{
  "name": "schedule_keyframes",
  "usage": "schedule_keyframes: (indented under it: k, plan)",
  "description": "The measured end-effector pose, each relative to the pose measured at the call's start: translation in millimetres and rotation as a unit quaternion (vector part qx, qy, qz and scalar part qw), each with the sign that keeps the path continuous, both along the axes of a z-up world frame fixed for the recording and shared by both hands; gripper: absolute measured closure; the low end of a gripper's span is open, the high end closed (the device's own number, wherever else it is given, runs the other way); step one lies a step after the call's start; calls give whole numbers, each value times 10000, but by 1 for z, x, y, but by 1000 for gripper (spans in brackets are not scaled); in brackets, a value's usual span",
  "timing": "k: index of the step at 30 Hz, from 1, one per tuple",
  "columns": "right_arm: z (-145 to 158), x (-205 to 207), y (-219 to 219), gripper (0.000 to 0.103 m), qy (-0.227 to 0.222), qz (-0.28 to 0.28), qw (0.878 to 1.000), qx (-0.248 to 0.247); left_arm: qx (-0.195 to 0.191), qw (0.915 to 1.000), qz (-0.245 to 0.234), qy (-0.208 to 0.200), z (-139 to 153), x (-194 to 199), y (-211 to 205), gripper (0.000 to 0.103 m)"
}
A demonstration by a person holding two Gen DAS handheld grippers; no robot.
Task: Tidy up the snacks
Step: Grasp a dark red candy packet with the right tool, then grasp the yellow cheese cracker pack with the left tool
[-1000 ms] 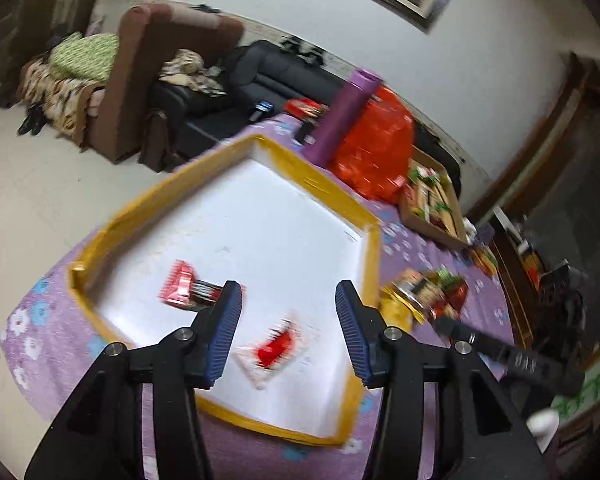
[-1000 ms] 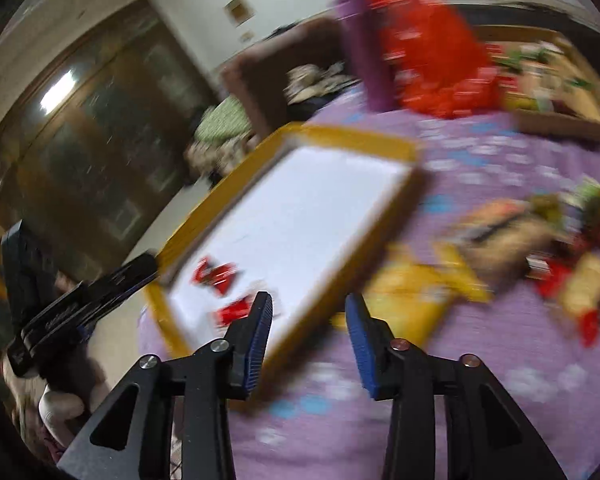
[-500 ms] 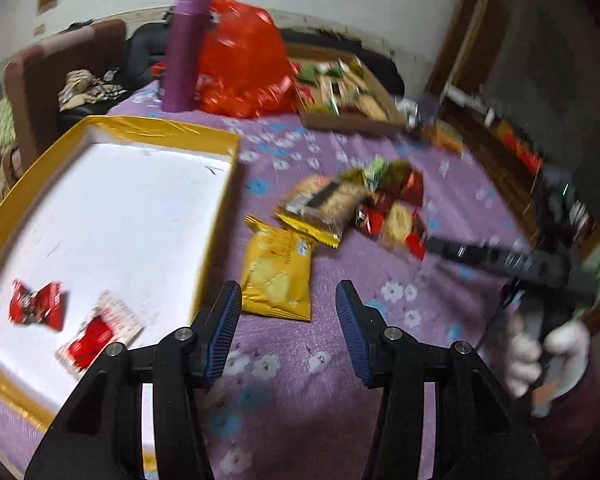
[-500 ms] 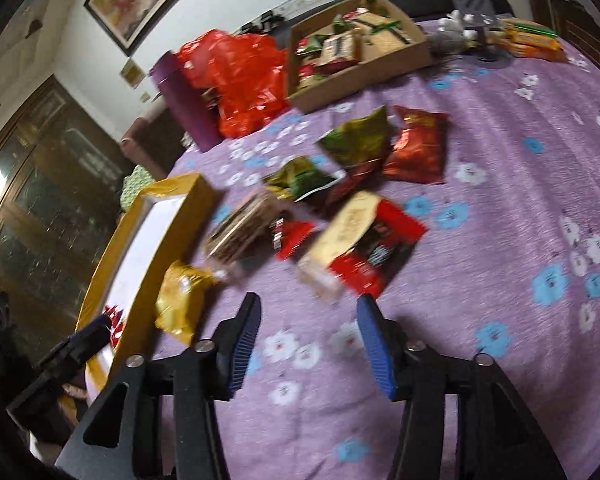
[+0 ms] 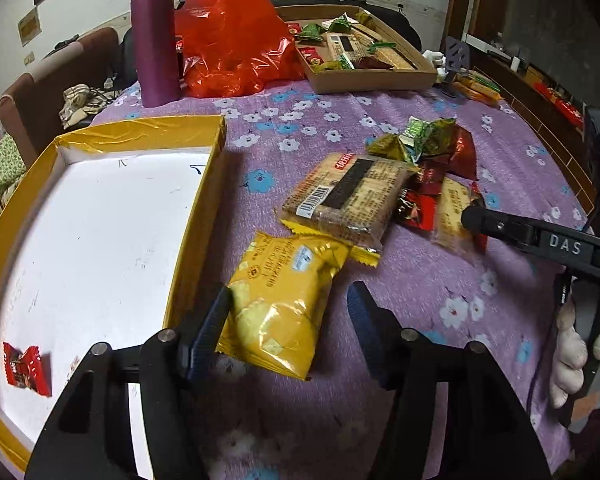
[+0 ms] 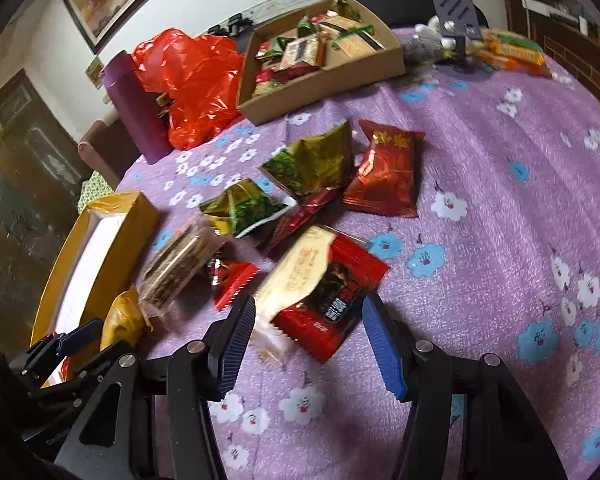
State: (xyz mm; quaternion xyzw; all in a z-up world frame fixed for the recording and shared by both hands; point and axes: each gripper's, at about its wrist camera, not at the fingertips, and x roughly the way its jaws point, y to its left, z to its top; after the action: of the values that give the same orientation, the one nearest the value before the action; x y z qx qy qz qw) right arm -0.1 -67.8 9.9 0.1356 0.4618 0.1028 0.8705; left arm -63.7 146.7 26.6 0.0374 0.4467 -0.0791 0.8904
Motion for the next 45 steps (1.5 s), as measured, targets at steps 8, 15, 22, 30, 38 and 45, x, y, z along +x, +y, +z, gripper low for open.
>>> schedule_keyframes:
  k: [8, 15, 22, 30, 38, 45]
  plan:
    - [-4, -3, -12, 79, -139, 63, 9996, 231, -92, 9999, 17, -92, 2, -6, 4, 60]
    - [-6, -8, -29, 81, -133, -45, 9987, 498, -457, 9989, -78, -47, 8, -20, 3, 63]
    - [-7, -9, -38, 81, -153, -111, 9970, 746, -798, 9967, 32, -173, 17, -35, 6, 72]
    - [-6, -12, -37, 81, -226, -113, 9968, 753, -1069, 9933, 155, -402, 28, -45, 22, 93]
    - [-7, -15, -27, 81, -289, -31, 9981, 544, -645, 9973, -103, -324, 20, -44, 8, 74]
    - [-8, -15, -29, 80, -289, -18, 9978, 595, -100, 9984, -476, -287, 11, -44, -14, 39]
